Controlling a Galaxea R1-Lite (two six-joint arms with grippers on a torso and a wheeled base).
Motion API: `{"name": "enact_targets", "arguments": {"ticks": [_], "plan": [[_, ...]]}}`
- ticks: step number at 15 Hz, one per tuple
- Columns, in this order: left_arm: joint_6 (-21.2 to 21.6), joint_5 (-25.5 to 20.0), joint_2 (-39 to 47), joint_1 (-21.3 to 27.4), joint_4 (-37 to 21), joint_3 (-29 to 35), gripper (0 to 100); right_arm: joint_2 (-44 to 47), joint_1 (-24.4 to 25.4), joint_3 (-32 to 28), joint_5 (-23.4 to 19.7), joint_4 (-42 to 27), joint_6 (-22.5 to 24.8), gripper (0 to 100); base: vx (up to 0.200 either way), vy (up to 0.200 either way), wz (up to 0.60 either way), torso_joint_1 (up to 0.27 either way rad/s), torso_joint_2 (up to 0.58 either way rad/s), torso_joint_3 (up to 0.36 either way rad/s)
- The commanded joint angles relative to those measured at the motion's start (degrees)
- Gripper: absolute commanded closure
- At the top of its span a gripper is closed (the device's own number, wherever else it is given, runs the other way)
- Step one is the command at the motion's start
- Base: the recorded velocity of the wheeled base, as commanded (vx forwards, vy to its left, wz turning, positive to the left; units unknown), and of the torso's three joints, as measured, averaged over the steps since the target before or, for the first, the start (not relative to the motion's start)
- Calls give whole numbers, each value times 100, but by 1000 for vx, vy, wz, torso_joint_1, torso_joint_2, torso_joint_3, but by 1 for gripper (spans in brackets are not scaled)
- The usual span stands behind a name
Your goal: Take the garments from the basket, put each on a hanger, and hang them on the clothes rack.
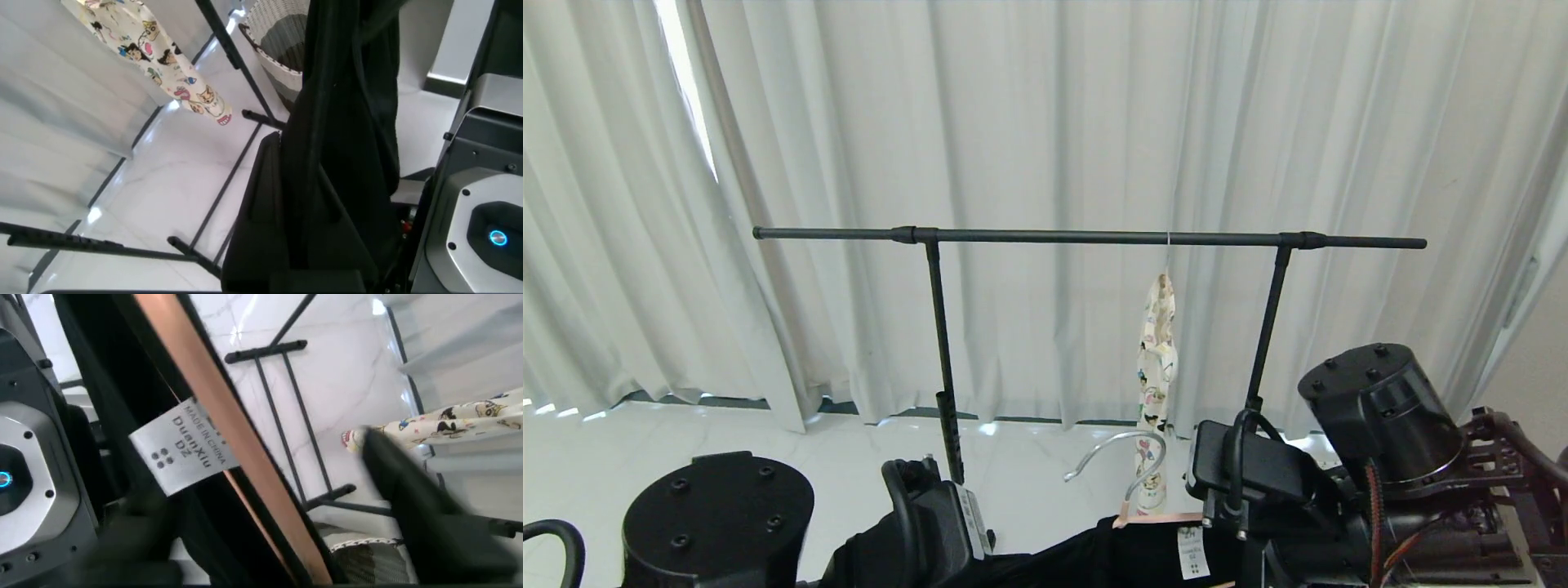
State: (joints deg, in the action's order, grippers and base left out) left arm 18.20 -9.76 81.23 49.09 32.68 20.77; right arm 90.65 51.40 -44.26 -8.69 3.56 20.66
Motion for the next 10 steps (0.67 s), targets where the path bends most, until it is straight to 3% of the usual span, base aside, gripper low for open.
{"name": "enact_targets", "arguments": {"ticks": [1, 8, 9, 10], "plan": [[34, 1, -10, 13, 10, -3, 100, 128, -7, -12, -1, 4, -1, 100, 0, 0, 0, 0, 0, 0], [61, 1, 34, 13, 1, -56, 100, -83, -7, -3, -27, 31, 192, 100, 0, 0, 0, 0, 0, 0], [61, 1, 34, 13, 10, -56, 0, -118, -7, 6, -36, 48, 219, 100, 0, 0, 0, 0, 0, 0], [61, 10, 42, 13, 10, -56, 0, -170, -16, 6, -36, 57, 263, 100, 0, 0, 0, 0, 0, 0]]}}
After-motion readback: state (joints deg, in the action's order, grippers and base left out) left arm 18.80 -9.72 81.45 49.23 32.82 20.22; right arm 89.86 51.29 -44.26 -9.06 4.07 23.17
